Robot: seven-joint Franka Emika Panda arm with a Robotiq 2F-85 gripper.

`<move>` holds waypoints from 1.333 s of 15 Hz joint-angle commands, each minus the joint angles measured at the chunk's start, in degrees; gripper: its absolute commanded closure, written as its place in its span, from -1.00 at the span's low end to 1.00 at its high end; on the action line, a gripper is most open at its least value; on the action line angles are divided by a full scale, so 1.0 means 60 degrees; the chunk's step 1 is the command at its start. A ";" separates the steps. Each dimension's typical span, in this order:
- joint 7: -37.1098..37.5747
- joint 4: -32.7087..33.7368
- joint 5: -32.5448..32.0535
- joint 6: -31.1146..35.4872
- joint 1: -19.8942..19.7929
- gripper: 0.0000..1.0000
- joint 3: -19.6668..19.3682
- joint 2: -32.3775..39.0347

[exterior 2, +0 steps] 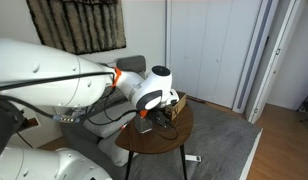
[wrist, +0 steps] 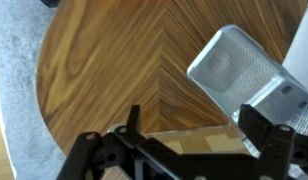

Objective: Set the penholder upright on the table

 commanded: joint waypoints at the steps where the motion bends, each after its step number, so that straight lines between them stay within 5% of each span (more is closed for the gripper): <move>1: 0.1862 0.1038 0.0215 0.0544 -0.0029 -1.00 0.1103 0.0933; 5: 0.3937 0.2420 -0.0880 -0.0514 -0.0754 -1.00 0.2166 0.1951; 9: 0.4798 0.3772 -0.1527 -0.2801 -0.0869 -1.00 0.2546 0.3014; 10: 0.4329 0.2881 -0.1206 -0.1825 -0.0760 -1.00 0.2354 0.2294; 20: 0.4529 0.3267 -0.0239 -0.2337 -0.0608 -1.00 0.2316 0.2713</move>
